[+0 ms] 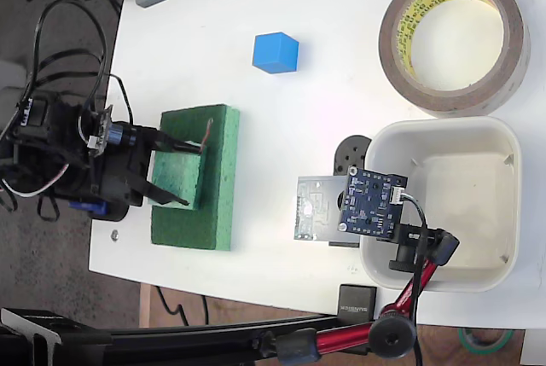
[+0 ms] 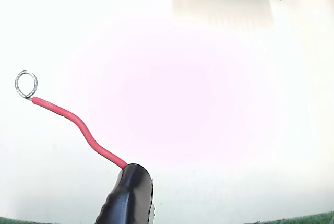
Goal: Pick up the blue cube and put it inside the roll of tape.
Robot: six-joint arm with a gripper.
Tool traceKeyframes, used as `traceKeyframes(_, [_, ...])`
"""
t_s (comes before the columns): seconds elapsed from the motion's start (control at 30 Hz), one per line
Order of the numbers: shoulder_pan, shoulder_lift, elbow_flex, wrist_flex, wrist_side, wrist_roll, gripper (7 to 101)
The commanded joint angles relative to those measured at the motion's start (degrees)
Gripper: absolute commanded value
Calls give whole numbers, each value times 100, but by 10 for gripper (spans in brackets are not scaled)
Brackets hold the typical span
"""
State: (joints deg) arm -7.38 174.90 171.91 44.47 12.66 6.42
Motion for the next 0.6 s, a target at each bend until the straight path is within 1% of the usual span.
traceKeyframes(0.03, [0,9,-35,-18,-44,-35,989])
traceKeyframes(0.47, [0,9,-35,-18,-9,-18,992])
traceKeyframes(0.6, [0,9,-343,53,18,0,992])
